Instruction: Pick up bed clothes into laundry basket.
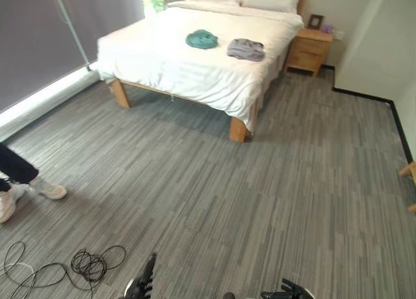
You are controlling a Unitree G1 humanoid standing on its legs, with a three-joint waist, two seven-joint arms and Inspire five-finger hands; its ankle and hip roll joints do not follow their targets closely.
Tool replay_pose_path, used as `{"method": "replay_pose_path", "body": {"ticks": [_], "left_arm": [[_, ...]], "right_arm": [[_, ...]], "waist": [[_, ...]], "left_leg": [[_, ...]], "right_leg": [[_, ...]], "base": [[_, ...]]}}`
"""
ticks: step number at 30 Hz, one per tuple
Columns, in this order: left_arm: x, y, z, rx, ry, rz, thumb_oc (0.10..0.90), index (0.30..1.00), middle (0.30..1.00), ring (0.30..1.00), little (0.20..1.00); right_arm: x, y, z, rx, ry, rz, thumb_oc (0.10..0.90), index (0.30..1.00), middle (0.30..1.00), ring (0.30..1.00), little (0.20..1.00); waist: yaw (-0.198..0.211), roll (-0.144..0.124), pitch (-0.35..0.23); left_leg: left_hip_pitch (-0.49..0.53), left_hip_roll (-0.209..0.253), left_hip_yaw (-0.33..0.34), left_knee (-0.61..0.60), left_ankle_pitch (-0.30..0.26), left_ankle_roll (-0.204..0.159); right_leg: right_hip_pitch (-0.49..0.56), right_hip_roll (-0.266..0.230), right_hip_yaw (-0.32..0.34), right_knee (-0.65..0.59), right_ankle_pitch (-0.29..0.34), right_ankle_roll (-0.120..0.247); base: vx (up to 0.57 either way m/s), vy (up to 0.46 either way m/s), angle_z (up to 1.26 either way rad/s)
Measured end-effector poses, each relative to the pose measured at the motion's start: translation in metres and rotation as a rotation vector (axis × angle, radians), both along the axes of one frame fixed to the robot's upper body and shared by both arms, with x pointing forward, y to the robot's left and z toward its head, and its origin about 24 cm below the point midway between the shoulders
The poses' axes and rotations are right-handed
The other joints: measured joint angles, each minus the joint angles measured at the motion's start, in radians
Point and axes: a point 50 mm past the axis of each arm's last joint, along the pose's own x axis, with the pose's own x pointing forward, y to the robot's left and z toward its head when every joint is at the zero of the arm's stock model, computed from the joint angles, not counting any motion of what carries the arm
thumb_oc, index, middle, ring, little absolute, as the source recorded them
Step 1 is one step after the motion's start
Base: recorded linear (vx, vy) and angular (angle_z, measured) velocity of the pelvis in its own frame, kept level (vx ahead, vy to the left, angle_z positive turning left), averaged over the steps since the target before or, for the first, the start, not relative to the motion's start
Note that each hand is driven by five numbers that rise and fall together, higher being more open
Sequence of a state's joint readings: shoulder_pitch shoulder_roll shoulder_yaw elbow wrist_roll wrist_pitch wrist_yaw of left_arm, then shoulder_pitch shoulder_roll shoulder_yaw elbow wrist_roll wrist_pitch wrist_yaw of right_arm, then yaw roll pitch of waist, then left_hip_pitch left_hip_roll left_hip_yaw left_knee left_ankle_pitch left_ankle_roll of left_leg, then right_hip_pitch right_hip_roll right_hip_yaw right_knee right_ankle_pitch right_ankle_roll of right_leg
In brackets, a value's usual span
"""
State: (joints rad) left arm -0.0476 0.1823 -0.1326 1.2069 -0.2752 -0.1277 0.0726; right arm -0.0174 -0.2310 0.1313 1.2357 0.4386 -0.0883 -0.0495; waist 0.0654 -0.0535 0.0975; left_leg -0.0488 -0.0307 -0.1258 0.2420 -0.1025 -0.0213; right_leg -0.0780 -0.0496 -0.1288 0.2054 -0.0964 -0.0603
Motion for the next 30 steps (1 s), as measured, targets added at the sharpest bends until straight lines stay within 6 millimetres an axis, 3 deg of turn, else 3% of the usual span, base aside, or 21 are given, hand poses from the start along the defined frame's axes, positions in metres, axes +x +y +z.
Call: {"method": "replay_pose_path", "body": {"ticks": [1, 3, 4, 5, 8, 10, 13, 14, 18, 20, 22, 25, 30], "left_arm": [[0.005, -0.005, 0.001, -0.005, -0.010, -0.024, 0.800, 0.900, 0.900, 0.900, 0.900], [0.003, -0.015, -0.002, -0.041, 0.000, -0.032, 0.800, 0.900, 0.900, 0.900, 0.900], [-0.001, -0.018, -0.004, -0.051, 0.017, -0.031, 0.800, 0.900, 0.900, 0.900, 0.900], [-0.008, -0.019, -0.007, -0.057, 0.046, -0.024, 0.800, 0.900, 0.900, 0.900, 0.900], [-0.021, -0.005, -0.008, -0.092, 0.055, 0.137, 0.800, 0.900, 0.900, 0.900, 0.900], [-0.027, 0.010, -0.007, -0.085, 0.046, 0.229, 0.800, 0.900, 0.900, 0.900, 0.900], [-0.005, 0.034, 0.010, -0.054, -0.094, 0.298, 0.800, 0.900, 0.900, 0.900, 0.900], [0.011, 0.039, 0.021, -0.048, -0.178, 0.309, 0.800, 0.900, 0.900, 0.900, 0.900], [0.075, 0.042, 0.078, -0.065, -0.542, 0.263, 0.800, 0.900, 0.900, 0.900, 0.900], [0.094, 0.036, 0.103, -0.051, -0.664, 0.203, 0.800, 0.900, 0.900, 0.900, 0.900], [0.104, 0.030, 0.116, -0.035, -0.726, 0.143, 0.800, 0.900, 0.900, 0.900, 0.900], [0.107, 0.022, 0.120, -0.029, -0.739, 0.092, 0.800, 0.900, 0.900, 0.900, 0.900], [0.091, 0.018, 0.110, 0.001, -0.667, 0.031, 0.800, 0.900, 0.900, 0.900, 0.900]], "right_arm": [[0.006, -0.001, 0.002, -0.005, -0.016, 0.006, 0.800, 0.900, 0.900, 0.900, 0.900], [0.004, -0.005, 0.002, -0.016, -0.012, 0.005, 0.800, 0.900, 0.900, 0.900, 0.900], [0.007, -0.005, 0.003, -0.017, -0.014, 0.006, 0.800, 0.900, 0.900, 0.900, 0.900], [-0.002, -0.005, 0.000, -0.010, 0.019, -0.007, 0.800, 0.900, 0.900, 0.900, 0.900], [-0.025, -0.006, -0.005, 0.034, 0.059, -0.142, 0.800, 0.900, 0.900, 0.900, 0.900], [-0.027, -0.015, -0.003, 0.061, 0.009, -0.311, 0.800, 0.900, 0.900, 0.900, 0.900], [-0.004, -0.035, 0.011, 0.044, -0.133, -0.440, 0.800, 0.900, 0.900, 0.900, 0.900], [0.013, -0.045, 0.022, 0.027, -0.220, -0.450, 0.800, 0.900, 0.900, 0.900, 0.900], [0.091, -0.073, 0.096, -0.068, -0.638, -0.345, 0.800, 0.900, 0.900, 0.900, 0.900], [0.112, -0.073, 0.124, -0.098, -0.771, -0.269, 0.800, 0.900, 0.900, 0.900, 0.900], [0.124, -0.068, 0.139, -0.125, -0.830, -0.194, 0.800, 0.900, 0.900, 0.900, 0.900], [0.130, -0.055, 0.144, -0.148, -0.835, -0.079, 0.800, 0.900, 0.900, 0.900, 0.900], [0.116, -0.038, 0.138, -0.166, -0.787, 0.030, 0.800, 0.900, 0.900, 0.900, 0.900]], "waist": [[-0.002, 0.005, 0.000], [-0.002, 0.051, -0.013], [-0.003, 0.060, -0.013], [-0.002, 0.062, -0.013], [-0.002, 0.066, -0.013], [-0.011, 0.072, -0.013], [-0.024, 0.077, -0.010], [-0.024, 0.083, -0.009], [-0.030, 0.114, -0.009], [-0.029, 0.120, -0.014], [-0.029, 0.120, -0.014], [-0.029, 0.121, -0.013], [-0.032, 0.122, -0.006]], "left_leg": [[0.000, 0.014, -0.009, -0.026, 0.005, -0.003], [0.030, 0.055, -0.024, -0.115, 0.030, -0.013], [0.039, 0.059, -0.022, -0.136, 0.076, -0.013], [0.061, 0.051, -0.013, -0.157, 0.088, -0.003], [0.097, 0.032, -0.003, -0.186, 0.100, -0.002], [0.114, 0.030, 0.003, -0.197, 0.100, -0.002], [0.126, 0.032, 0.003, -0.196, 0.100, -0.002], [0.132, 0.035, 0.003, -0.196, 0.100, -0.002], [0.151, 0.040, 0.004, -0.204, 0.101, -0.002], [0.154, 0.044, 0.006, -0.213, 0.101, -0.002], [0.156, 0.045, 0.008, -0.214, 0.101, -0.002], [0.154, 0.046, 0.010, -0.218, 0.101, -0.002], [0.151, 0.046, 0.016, -0.229, 0.101, -0.002]], "right_leg": [[0.000, -0.007, -0.004, 0.003, -0.004, 0.008], [0.001, -0.003, -0.004, 0.009, -0.006, 0.029], [0.001, -0.005, -0.001, 0.018, -0.009, 0.037], [0.003, -0.018, 0.003, 0.024, -0.015, 0.052], [0.028, -0.040, 0.010, 0.023, -0.024, 0.086], [0.042, -0.041, 0.014, 0.010, -0.020, 0.088], [0.074, -0.035, 0.016, -0.036, -0.003, 0.092], [0.090, -0.030, 0.020, -0.057, 0.008, 0.092], [0.135, -0.021, 0.026, -0.129, 0.041, 0.105], [0.139, -0.016, 0.029, -0.143, 0.050, 0.108], [0.136, -0.016, 0.032, -0.143, 0.051, 0.108], [0.131, -0.014, 0.037, -0.143, 0.051, 0.108], [0.117, -0.014, 0.054, -0.151, 0.053, 0.108]], "base": [[0.02, -0.011, 0.18], [0.04, -0.008, 0.13], [0.06, -0.004, -0.01], [0.02, 0.002, 0.04], [0.05, 0.010, -0.03], [0.03, 0.022, -0.09], [0.01, 0.020, -0.06], [0.00, 0.025, -0.08], [0.00, 0.033, -0.06], [0.01, 0.031, -0.03], [0.01, 0.028, -0.04], [0.00, 0.021, -0.06], [0.02, 0.033, -0.11]]}}
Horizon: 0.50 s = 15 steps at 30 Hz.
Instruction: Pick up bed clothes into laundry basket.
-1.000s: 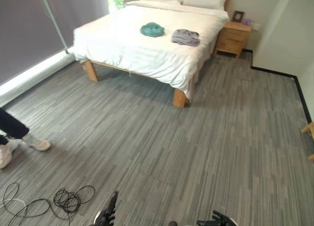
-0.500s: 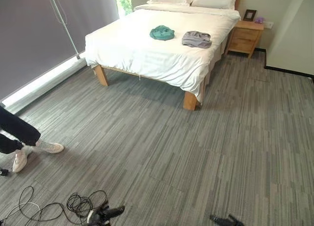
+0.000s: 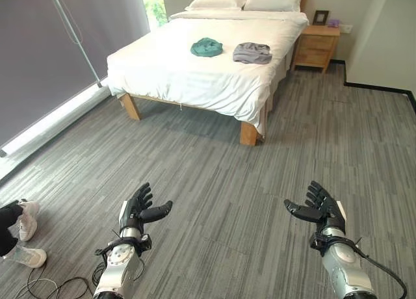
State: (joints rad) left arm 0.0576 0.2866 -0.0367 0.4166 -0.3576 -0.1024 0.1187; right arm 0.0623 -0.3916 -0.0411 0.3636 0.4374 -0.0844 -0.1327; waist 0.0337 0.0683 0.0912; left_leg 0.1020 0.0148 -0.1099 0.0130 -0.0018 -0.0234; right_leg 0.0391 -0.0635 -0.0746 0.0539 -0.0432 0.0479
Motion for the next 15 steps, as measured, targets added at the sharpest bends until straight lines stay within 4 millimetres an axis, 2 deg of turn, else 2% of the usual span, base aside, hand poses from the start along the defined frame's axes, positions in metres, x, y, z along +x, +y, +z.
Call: {"method": "replay_pose_path", "body": {"ticks": [2, 5, 8, 11, 12, 13, 15], "left_arm": [[-0.015, 0.005, -0.001, 0.034, 0.009, 0.010, 0.800, 0.900, 0.900, 0.900, 0.900], [-0.030, 0.016, -0.007, 0.042, 0.044, 0.061, 0.800, 0.900, 0.900, 0.900, 0.900], [-0.037, 0.025, -0.005, 0.043, 0.036, 0.117, 0.800, 0.900, 0.900, 0.900, 0.900], [-0.035, 0.027, -0.003, 0.051, 0.026, 0.143, 0.800, 0.900, 0.900, 0.900, 0.900], [-0.031, 0.027, -0.001, 0.053, 0.015, 0.142, 0.800, 0.900, 0.900, 0.900, 0.900], [-0.024, 0.025, 0.002, 0.058, 0.000, 0.142, 0.800, 0.900, 0.900, 0.900, 0.900], [-0.010, 0.019, 0.010, 0.059, -0.036, 0.113, 0.800, 0.900, 0.900, 0.900, 0.900]], "right_arm": [[-0.014, 0.007, 0.000, 0.010, -0.008, 0.025, 0.800, 0.900, 0.900, 0.900, 0.900], [-0.019, 0.007, -0.002, -0.006, 0.005, 0.047, 0.800, 0.900, 0.900, 0.900, 0.900], [-0.019, 0.001, 0.001, -0.059, 0.005, 0.041, 0.800, 0.900, 0.900, 0.900, 0.900], [-0.016, 0.000, 0.004, -0.076, -0.004, 0.041, 0.800, 0.900, 0.900, 0.900, 0.900], [-0.012, 0.002, 0.007, -0.077, -0.019, 0.050, 0.800, 0.900, 0.900, 0.900, 0.900], [-0.002, 0.006, 0.013, -0.080, -0.048, 0.069, 0.800, 0.900, 0.900, 0.900, 0.900], [0.005, 0.016, 0.014, -0.068, -0.063, 0.095, 0.800, 0.900, 0.900, 0.900, 0.900]], "waist": [[-0.002, -0.005, 0.003], [0.001, -0.012, 0.018], [0.004, -0.018, 0.031], [0.003, -0.021, 0.037], [0.006, -0.022, 0.045], [-0.001, -0.018, 0.070], [-0.009, -0.035, 0.105]], "left_leg": [[0.001, -0.001, 0.009, -0.001, 0.000, 0.000], [0.001, -0.004, 0.020, 0.000, 0.000, 0.000], [-0.014, -0.007, 0.022, -0.001, -0.001, 0.000], [-0.032, -0.014, 0.034, -0.002, -0.002, 0.004], [-0.042, -0.026, 0.046, 0.001, -0.012, 0.022], [-0.048, -0.019, 0.051, -0.001, -0.005, 0.029], [-0.044, -0.041, 0.061, 0.009, -0.012, 0.044]], "right_leg": [[-0.001, 0.000, 0.011, -0.011, 0.007, -0.005], [-0.001, -0.002, 0.036, -0.027, 0.017, 0.002], [-0.019, -0.003, 0.056, -0.032, 0.027, 0.005], [-0.064, -0.007, 0.068, 0.002, 0.028, 0.005], [-0.101, -0.009, 0.080, 0.053, 0.023, 0.015], [-0.171, -0.019, 0.085, 0.178, -0.019, 0.052], [-0.254, -0.041, 0.083, 0.348, -0.036, 0.079]], "base": [[0.05, 0.049, -0.18], [0.04, 0.058, -0.26], [0.04, 0.090, -0.18], [0.00, 0.137, -0.15], [0.02, 0.224, -0.29], [0.06, 0.173, -0.26], [0.20, 0.129, -0.15]]}}
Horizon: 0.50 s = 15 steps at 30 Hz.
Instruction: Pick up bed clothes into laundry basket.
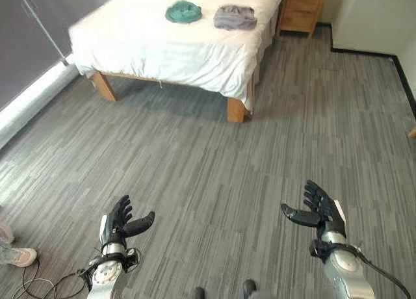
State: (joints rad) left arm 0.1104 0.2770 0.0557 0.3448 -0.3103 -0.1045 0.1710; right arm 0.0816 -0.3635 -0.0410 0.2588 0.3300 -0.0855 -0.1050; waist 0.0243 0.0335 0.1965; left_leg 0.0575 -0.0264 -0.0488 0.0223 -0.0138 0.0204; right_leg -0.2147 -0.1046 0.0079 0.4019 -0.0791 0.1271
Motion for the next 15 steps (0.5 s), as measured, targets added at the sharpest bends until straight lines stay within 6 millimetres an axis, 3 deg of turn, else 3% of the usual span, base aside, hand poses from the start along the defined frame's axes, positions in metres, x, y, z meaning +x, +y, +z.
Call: {"method": "replay_pose_path", "body": {"ticks": [2, 4, 7, 8, 9, 10, 11, 12, 13, 14, 15], "left_arm": [[0.012, -0.006, 0.007, 0.012, -0.027, -0.044, 0.800, 0.900, 0.900, 0.900, 0.900], [0.020, -0.012, 0.012, 0.011, -0.050, -0.075, 0.800, 0.900, 0.900, 0.900, 0.900], [0.036, -0.012, 0.026, 0.036, -0.102, -0.100, 0.800, 0.900, 0.900, 0.900, 0.900], [0.038, -0.012, 0.027, 0.038, -0.106, -0.103, 0.800, 0.900, 0.900, 0.900, 0.900], [0.039, -0.013, 0.027, 0.038, -0.107, -0.103, 0.800, 0.900, 0.900, 0.900, 0.900], [0.040, -0.014, 0.027, 0.038, -0.107, -0.108, 0.800, 0.900, 0.900, 0.900, 0.900], [0.039, -0.017, 0.025, 0.030, -0.105, -0.116, 0.800, 0.900, 0.900, 0.900, 0.900], [0.037, -0.025, 0.021, 0.008, -0.099, -0.134, 0.800, 0.900, 0.900, 0.900, 0.900], [0.035, -0.028, 0.020, 0.003, -0.094, -0.147, 0.800, 0.900, 0.900, 0.900, 0.900], [0.034, -0.031, 0.018, -0.003, -0.089, -0.156, 0.800, 0.900, 0.900, 0.900, 0.900], [0.036, -0.036, 0.017, -0.026, -0.091, -0.163, 0.800, 0.900, 0.900, 0.900, 0.900]], "right_arm": [[0.006, 0.015, -0.001, 0.030, -0.011, 0.030, 0.800, 0.900, 0.900, 0.900, 0.900], [0.004, 0.022, -0.004, 0.044, -0.001, 0.045, 0.800, 0.900, 0.900, 0.900, 0.900], [0.003, 0.027, -0.003, 0.057, -0.014, 0.053, 0.800, 0.900, 0.900, 0.900, 0.900], [0.002, 0.027, -0.004, 0.057, -0.010, 0.051, 0.800, 0.900, 0.900, 0.900, 0.900], [0.002, 0.028, -0.004, 0.058, -0.009, 0.050, 0.800, 0.900, 0.900, 0.900, 0.900], [0.002, 0.029, -0.005, 0.061, -0.006, 0.050, 0.800, 0.900, 0.900, 0.900, 0.900], [0.000, 0.027, -0.007, 0.058, 0.004, 0.045, 0.800, 0.900, 0.900, 0.900, 0.900], [-0.006, 0.023, -0.010, 0.053, 0.024, 0.035, 0.800, 0.900, 0.900, 0.900, 0.900], [-0.005, 0.023, -0.010, 0.050, 0.023, 0.034, 0.800, 0.900, 0.900, 0.900, 0.900], [-0.002, 0.021, -0.008, 0.046, 0.017, 0.034, 0.800, 0.900, 0.900, 0.900, 0.900], [-0.001, 0.019, -0.005, 0.048, 0.006, 0.026, 0.800, 0.900, 0.900, 0.900, 0.900]], "waist": [[-0.014, -0.008, 0.040], [-0.044, -0.006, 0.055], [-0.090, -0.014, 0.064], [-0.110, -0.022, 0.066], [-0.119, -0.021, 0.067], [-0.125, -0.023, 0.065], [-0.129, -0.024, 0.064], [-0.146, -0.011, 0.055], [-0.149, -0.002, 0.052], [-0.149, -0.005, 0.055], [-0.147, -0.015, 0.055]], "left_leg": [[0.022, -0.008, 0.006, 0.007, -0.024, 0.026], [0.024, -0.009, -0.011, 0.009, -0.037, 0.027], [-0.004, -0.001, -0.051, 0.013, -0.044, 0.021], [0.000, 0.002, -0.065, 0.009, -0.049, 0.015], [0.000, 0.015, -0.070, 0.011, -0.061, -0.002], [0.012, 0.041, -0.079, 0.007, -0.082, -0.027], [0.038, 0.074, -0.092, -0.025, -0.094, -0.045], [0.088, 0.125, -0.138, -0.053, -0.099, -0.054], [0.097, 0.161, -0.153, -0.027, -0.116, -0.077], [0.084, 0.173, -0.141, 0.048, -0.103, -0.116], [-0.008, 0.170, -0.143, 0.267, -0.134, -0.143]], "right_leg": [[-0.093, -0.034, -0.024, 0.195, -0.014, 0.028], [-0.130, -0.068, -0.032, 0.168, -0.032, 0.028], [-0.177, -0.109, -0.026, -0.134, 0.006, 0.067], [-0.187, -0.114, -0.021, -0.181, 0.026, 0.069], [-0.181, -0.114, -0.023, -0.238, 0.046, 0.072], [-0.168, -0.110, -0.071, -0.322, 0.065, 0.078], [-0.153, -0.106, -0.111, -0.287, 0.071, 0.066], [-0.146, -0.075, -0.167, -0.236, 0.131, 0.030], [-0.148, -0.047, -0.183, -0.183, 0.154, -0.004], [-0.141, -0.021, -0.186, -0.157, 0.132, -0.045], [-0.128, -0.012, -0.190, -0.152, 0.123, -0.073]], "base": [[0.41, -0.026, -0.09], [0.42, -0.079, 0.14], [0.60, -0.159, 0.21], [0.55, -0.171, 0.32], [0.51, -0.266, 0.27], [0.51, -0.274, 0.34], [0.53, -0.264, 0.57], [0.57, -0.207, 0.69], [0.60, -0.232, 0.54], [0.77, -0.410, 0.32], [0.62, -0.406, -0.12]]}}
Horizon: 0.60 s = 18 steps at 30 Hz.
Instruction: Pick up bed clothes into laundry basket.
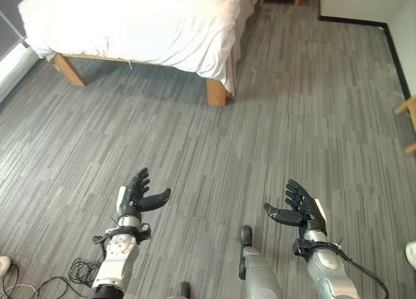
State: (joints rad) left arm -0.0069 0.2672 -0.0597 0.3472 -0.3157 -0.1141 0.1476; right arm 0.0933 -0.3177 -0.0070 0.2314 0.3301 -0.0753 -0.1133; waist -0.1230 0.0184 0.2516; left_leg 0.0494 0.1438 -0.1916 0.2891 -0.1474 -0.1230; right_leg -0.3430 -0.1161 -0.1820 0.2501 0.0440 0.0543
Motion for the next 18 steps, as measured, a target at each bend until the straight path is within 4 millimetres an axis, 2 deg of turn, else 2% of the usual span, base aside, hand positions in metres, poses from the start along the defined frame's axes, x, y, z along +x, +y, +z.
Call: {"method": "replay_pose_path", "body": {"ticks": [1, 2, 3, 4, 5, 6, 8, 9, 10, 11, 12, 13, 14, 15, 16, 17, 18], "left_arm": [[-0.004, -0.003, -0.004, -0.017, 0.013, -0.004, 0.800, 0.900, 0.900, 0.900, 0.900], [-0.006, -0.006, -0.008, -0.047, 0.027, -0.021, 0.800, 0.900, 0.900, 0.900, 0.900], [-0.007, -0.007, -0.009, -0.061, 0.032, -0.020, 0.800, 0.900, 0.900, 0.900, 0.900], [-0.006, -0.007, -0.008, -0.058, 0.027, -0.027, 0.800, 0.900, 0.900, 0.900, 0.900], [-0.002, -0.009, -0.003, -0.058, 0.003, -0.041, 0.800, 0.900, 0.900, 0.900, 0.900], [0.000, -0.010, 0.000, -0.059, -0.008, -0.044, 0.800, 0.900, 0.900, 0.900, 0.900], [0.001, -0.009, 0.002, -0.064, -0.021, -0.040, 0.800, 0.900, 0.900, 0.900, 0.900], [0.002, -0.008, 0.003, -0.081, -0.026, -0.035, 0.800, 0.900, 0.900, 0.900, 0.900], [0.002, -0.007, 0.003, -0.092, -0.037, -0.031, 0.800, 0.900, 0.900, 0.900, 0.900], [0.002, -0.007, 0.003, -0.090, -0.034, -0.036, 0.800, 0.900, 0.900, 0.900, 0.900], [0.001, -0.006, 0.003, -0.085, -0.035, -0.036, 0.800, 0.900, 0.900, 0.900, 0.900], [0.000, -0.005, 0.003, -0.082, -0.033, -0.031, 0.800, 0.900, 0.900, 0.900, 0.900], [-0.002, -0.002, 0.001, -0.079, -0.026, -0.016, 0.800, 0.900, 0.900, 0.900, 0.900], [-0.004, 0.003, 0.001, -0.076, -0.026, 0.004, 0.800, 0.900, 0.900, 0.900, 0.900], [-0.010, 0.008, 0.001, -0.073, -0.024, 0.024, 0.800, 0.900, 0.900, 0.900, 0.900], [-0.014, 0.010, 0.000, -0.069, -0.021, 0.034, 0.800, 0.900, 0.900, 0.900, 0.900], [-0.020, 0.015, 0.001, -0.060, -0.021, 0.051, 0.800, 0.900, 0.900, 0.900, 0.900]], "right_arm": [[0.002, -0.002, 0.003, -0.008, -0.011, 0.003, 0.800, 0.900, 0.900, 0.900, 0.900], [0.007, -0.005, 0.010, -0.020, -0.034, 0.011, 0.800, 0.900, 0.900, 0.900, 0.900], [0.006, -0.007, 0.010, -0.021, -0.031, 0.007, 0.800, 0.900, 0.900, 0.900, 0.900], [0.005, -0.008, 0.009, -0.015, -0.028, -0.003, 0.800, 0.900, 0.900, 0.900, 0.900], [0.004, -0.011, 0.010, -0.016, -0.033, -0.015, 0.800, 0.900, 0.900, 0.900, 0.900], [0.007, -0.012, 0.013, -0.024, -0.041, -0.015, 0.800, 0.900, 0.900, 0.900, 0.900], [0.014, -0.011, 0.020, -0.042, -0.066, -0.001, 0.800, 0.900, 0.900, 0.900, 0.900], [0.017, -0.008, 0.022, -0.037, -0.077, 0.008, 0.800, 0.900, 0.900, 0.900, 0.900], [0.021, -0.004, 0.025, -0.040, -0.090, 0.032, 0.800, 0.900, 0.900, 0.900, 0.900], [0.023, -0.003, 0.026, -0.049, -0.093, 0.044, 0.800, 0.900, 0.900, 0.900, 0.900], [0.026, 0.001, 0.027, -0.053, -0.096, 0.069, 0.800, 0.900, 0.900, 0.900, 0.900], [0.028, 0.005, 0.028, -0.053, -0.098, 0.095, 0.800, 0.900, 0.900, 0.900, 0.900], [0.028, 0.010, 0.027, -0.055, -0.094, 0.125, 0.800, 0.900, 0.900, 0.900, 0.900], [0.028, 0.016, 0.024, -0.051, -0.085, 0.159, 0.800, 0.900, 0.900, 0.900, 0.900], [0.028, 0.022, 0.023, -0.045, -0.081, 0.192, 0.800, 0.900, 0.900, 0.900, 0.900], [0.025, 0.025, 0.022, -0.042, -0.079, 0.206, 0.800, 0.900, 0.900, 0.900, 0.900], [0.021, 0.028, 0.020, -0.036, -0.073, 0.227, 0.800, 0.900, 0.900, 0.900, 0.900]], "waist": [[0.009, -0.003, -0.001], [0.035, -0.009, 0.008], [0.048, -0.026, 0.010], [0.059, -0.055, 0.010], [0.073, -0.085, 0.012], [0.089, -0.099, 0.006], [0.119, -0.087, 0.001], [0.127, -0.074, -0.010], [0.158, -0.067, -0.014], [0.172, -0.047, -0.024], [0.203, -0.024, -0.031], [0.234, -0.014, -0.034], [0.264, -0.009, -0.036], [0.280, -0.002, -0.040], [0.288, 0.002, -0.056], [0.292, 0.003, -0.074], [0.304, -0.008, -0.109]], "left_leg": [[-0.033, -0.002, -0.014, 0.119, -0.010, 0.004], [-0.105, -0.006, -0.009, 0.342, 0.115, 0.003], [-0.127, -0.019, -0.006, 0.440, 0.185, 0.014], [-0.170, -0.048, 0.002, 0.522, 0.199, 0.008], [-0.236, -0.073, 0.031, 0.584, 0.186, 0.029], [-0.270, -0.087, 0.064, 0.573, 0.191, 0.025], [-0.321, -0.085, 0.115, 0.460, 0.188, 0.026], [-0.333, -0.069, 0.171, 0.318, 0.190, 0.030], [-0.318, -0.075, 0.208, 0.118, 0.198, 0.035], [-0.314, -0.072, 0.221, -0.038, 0.209, 0.030], [-0.304, -0.087, 0.194, -0.224, 0.232, 0.021], [-0.296, -0.096, 0.180, -0.306, 0.256, 0.028], [-0.297, -0.110, 0.170, -0.364, 0.272, 0.031], [-0.308, -0.115, 0.200, -0.346, 0.284, 0.037], [-0.322, -0.109, 0.216, -0.300, 0.302, 0.063], [-0.333, -0.110, 0.226, -0.273, 0.299, 0.068], [-0.338, -0.120, 0.228, -0.237, 0.287, 0.093]], "right_leg": [[0.022, 0.021, -0.002, 0.004, -0.004, -0.045], [0.090, 0.058, 0.013, -0.005, -0.056, -0.105], [0.133, 0.060, 0.015, -0.013, -0.071, -0.110], [0.187, 0.057, 0.025, -0.033, -0.091, -0.130], [0.230, 0.047, 0.033, -0.067, -0.083, -0.128], [0.249, 0.043, 0.025, -0.089, -0.061, -0.142], [0.311, 0.076, 0.041, -0.143, -0.091, -0.133], [0.350, 0.097, 0.045, -0.191, -0.096, -0.120], [0.379, 0.114, 0.058, -0.219, -0.092, -0.111], [0.418, 0.139, 0.066, -0.261, -0.092, -0.105], [0.459, 0.167, 0.091, -0.289, -0.102, -0.123], [0.483, 0.180, 0.111, -0.288, -0.092, -0.165], [0.518, 0.185, 0.140, -0.296, -0.135, -0.145], [0.567, 0.191, 0.157, -0.294, -0.175, -0.135], [0.591, 0.194, 0.174, -0.281, -0.206, -0.144], [0.607, 0.192, 0.189, -0.278, -0.223, -0.143], [0.623, 0.176, 0.214, -0.258, -0.276, -0.136]], "base": [[0.64, -0.474, -0.39], [0.81, -0.511, -0.56], [0.81, -0.439, -0.32], [0.58, -0.269, 0.04], [0.42, -0.090, 0.02], [0.65, -0.034, -0.11], [0.72, -0.014, -0.24], [0.61, 0.023, -0.29], [0.90, 0.027, -0.29], [0.84, 0.008, -0.47], [0.84, 0.007, -0.60], [0.75, 0.047, -0.81], [0.88, 0.147, -0.80], [0.83, 0.201, -0.72], [0.61, 0.161, -0.55], [0.45, 0.133, -0.64], [0.39, 0.133, -0.63]]}}
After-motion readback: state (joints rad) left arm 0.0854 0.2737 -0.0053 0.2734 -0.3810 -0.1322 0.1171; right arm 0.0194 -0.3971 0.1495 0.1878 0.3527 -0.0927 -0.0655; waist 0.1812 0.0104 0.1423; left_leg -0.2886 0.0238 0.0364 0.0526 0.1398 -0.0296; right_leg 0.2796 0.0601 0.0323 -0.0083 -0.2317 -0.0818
